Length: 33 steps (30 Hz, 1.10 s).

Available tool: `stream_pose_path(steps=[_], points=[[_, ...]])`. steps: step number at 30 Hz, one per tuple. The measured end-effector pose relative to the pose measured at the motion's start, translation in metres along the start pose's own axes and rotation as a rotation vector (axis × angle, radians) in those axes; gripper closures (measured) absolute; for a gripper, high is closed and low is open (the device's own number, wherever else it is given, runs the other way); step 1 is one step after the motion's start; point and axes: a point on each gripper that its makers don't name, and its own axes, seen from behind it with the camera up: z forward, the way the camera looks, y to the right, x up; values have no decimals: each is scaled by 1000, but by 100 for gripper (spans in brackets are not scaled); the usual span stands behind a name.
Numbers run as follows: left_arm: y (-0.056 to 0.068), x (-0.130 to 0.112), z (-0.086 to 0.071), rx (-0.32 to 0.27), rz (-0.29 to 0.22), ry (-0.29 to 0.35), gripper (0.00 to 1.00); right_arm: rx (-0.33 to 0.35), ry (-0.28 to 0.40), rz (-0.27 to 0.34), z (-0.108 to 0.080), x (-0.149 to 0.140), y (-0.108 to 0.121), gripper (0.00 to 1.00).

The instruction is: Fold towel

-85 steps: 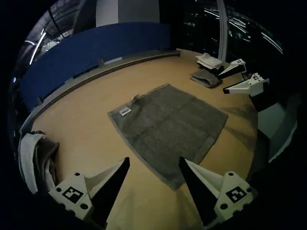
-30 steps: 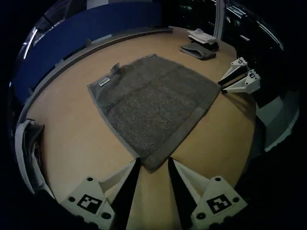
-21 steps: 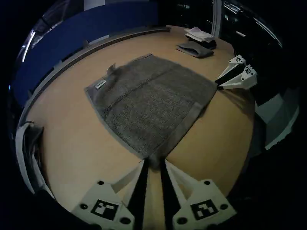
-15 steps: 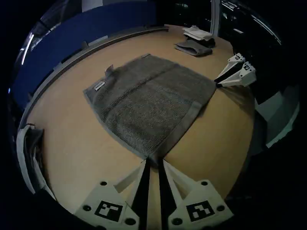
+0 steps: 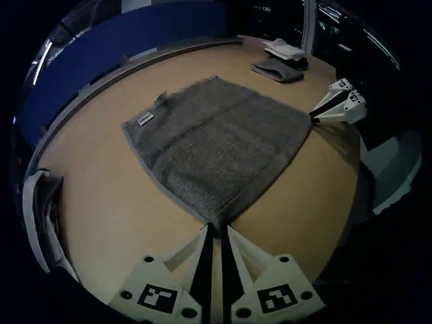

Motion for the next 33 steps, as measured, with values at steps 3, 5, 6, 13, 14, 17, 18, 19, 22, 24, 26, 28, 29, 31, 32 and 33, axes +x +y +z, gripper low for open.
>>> stream_pose_path(steps=[3, 5, 6, 13, 14, 17, 18, 19, 22, 24, 26, 28, 29, 31, 32, 33], points=[[-1, 6, -6, 0, -11, 10, 91, -7, 14, 1, -2, 5, 0, 91], [-3, 10, -10, 3, -23, 16, 91, -9, 23, 3, -5, 10, 0, 92], [-4, 12, -12, 4, -29, 19, 91, -9, 28, 4, -6, 12, 0, 91], [-10, 24, -29, 18, -59, 32, 91, -12, 60, 11, -24, 28, 1, 92], [-11, 26, -32, 19, -62, 34, 91, -13, 63, 11, -27, 30, 1, 92], [-11, 31, -38, 22, -71, 38, 91, -15, 73, 15, -35, 35, 2, 92], [-11, 32, -41, 23, -75, 39, 91, -16, 76, 17, -37, 36, 2, 92], [-11, 34, -43, 23, -79, 40, 91, -17, 79, 19, -39, 38, 1, 92], [-11, 39, -50, 26, -94, 43, 91, -18, 88, 27, -46, 43, 0, 92], [-11, 42, -55, 27, -104, 45, 91, -19, 95, 31, -50, 47, 0, 92], [-11, 45, -60, 29, -111, 46, 91, -20, 101, 32, -54, 50, 0, 92], [-12, 48, -65, 30, -117, 48, 91, -22, 106, 33, -58, 54, 0, 92], [-12, 50, -67, 30, -120, 49, 91, -23, 109, 34, -60, 55, 0, 92], [-12, 52, -72, 29, -125, 50, 91, -24, 114, 35, -64, 58, 0, 92], [-12, 54, -75, 29, -128, 50, 91, -24, 117, 35, -66, 60, 0, 92], [-12, 55, -77, 28, -130, 50, 91, -23, 119, 36, -68, 61, 0, 92]])
